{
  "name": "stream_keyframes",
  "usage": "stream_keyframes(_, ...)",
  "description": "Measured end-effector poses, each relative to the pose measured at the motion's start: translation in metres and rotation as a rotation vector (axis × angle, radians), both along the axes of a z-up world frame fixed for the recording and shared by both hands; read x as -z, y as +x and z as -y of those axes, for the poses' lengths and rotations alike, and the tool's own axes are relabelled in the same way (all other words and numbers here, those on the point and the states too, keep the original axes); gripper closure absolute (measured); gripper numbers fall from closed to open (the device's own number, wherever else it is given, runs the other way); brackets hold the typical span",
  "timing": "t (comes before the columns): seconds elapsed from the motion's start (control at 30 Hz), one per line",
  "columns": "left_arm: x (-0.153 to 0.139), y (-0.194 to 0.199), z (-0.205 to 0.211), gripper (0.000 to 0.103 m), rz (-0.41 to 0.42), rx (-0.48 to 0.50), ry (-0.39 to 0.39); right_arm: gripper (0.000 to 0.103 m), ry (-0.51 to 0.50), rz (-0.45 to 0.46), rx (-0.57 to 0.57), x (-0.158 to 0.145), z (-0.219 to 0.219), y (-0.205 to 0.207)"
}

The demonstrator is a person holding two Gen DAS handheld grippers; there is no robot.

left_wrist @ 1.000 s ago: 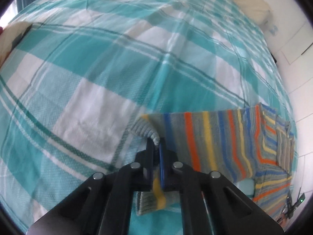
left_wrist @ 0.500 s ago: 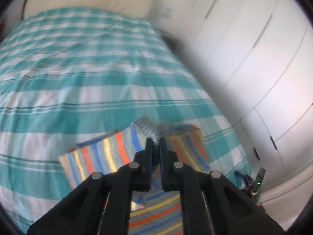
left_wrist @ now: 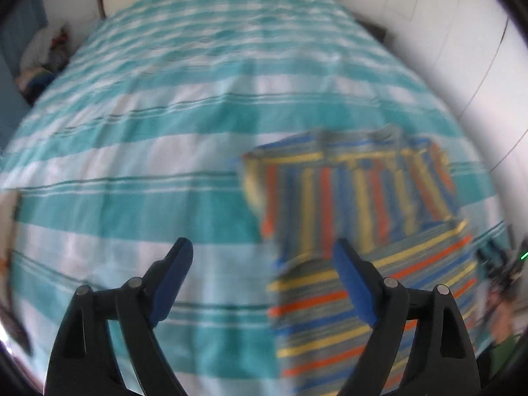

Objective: Fold small clothes
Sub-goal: 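Open the left gripper and withdraw from the sweater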

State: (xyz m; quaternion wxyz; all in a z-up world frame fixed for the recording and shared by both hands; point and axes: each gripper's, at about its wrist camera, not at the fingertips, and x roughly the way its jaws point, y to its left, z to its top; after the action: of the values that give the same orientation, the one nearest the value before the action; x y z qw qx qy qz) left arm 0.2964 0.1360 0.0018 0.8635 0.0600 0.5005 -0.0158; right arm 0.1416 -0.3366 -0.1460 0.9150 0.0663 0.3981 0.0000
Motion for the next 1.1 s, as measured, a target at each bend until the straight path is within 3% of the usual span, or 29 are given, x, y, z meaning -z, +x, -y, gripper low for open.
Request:
stream_keyframes(0.07,0.012,-0.019,-0.028,0.008,0.003,-0.036,0.171,0.007,-0.001,0.000,0.000,0.000,0.000,0.000)
stream_keyframes(0.13,0.029,-0.038,-0.058,0.007,0.017,-0.085,0.214,0.007,-0.002,0.000,0.000,0.000,0.000,0.000)
stream_keyframes(0.27,0.080,-0.064,-0.107,0.007,0.016,-0.186,0.053,0.007,-0.005,0.003,0.000,0.001,0.001,0.001)
stream_keyframes(0.4,0.129,-0.083,-0.127,0.007,0.073,-0.284,-0.101,0.007,0.001,0.006,-0.002,0.001,0.001,0.001)
stream_keyframes(0.5,0.136,-0.089,-0.121,0.005,0.141,-0.282,-0.097,0.007,0.003,0.007,-0.002,0.001,0.002,0.001)
stream_keyframes(0.63,0.137,-0.087,-0.120,0.001,0.128,-0.270,-0.109,0.007,0.003,0.008,-0.002,0.001,0.002,0.001)
stream_keyframes(1.1,0.142,-0.084,-0.124,0.001,0.124,-0.271,-0.118,0.007,0.015,0.018,-0.001,0.000,0.003,-0.002)
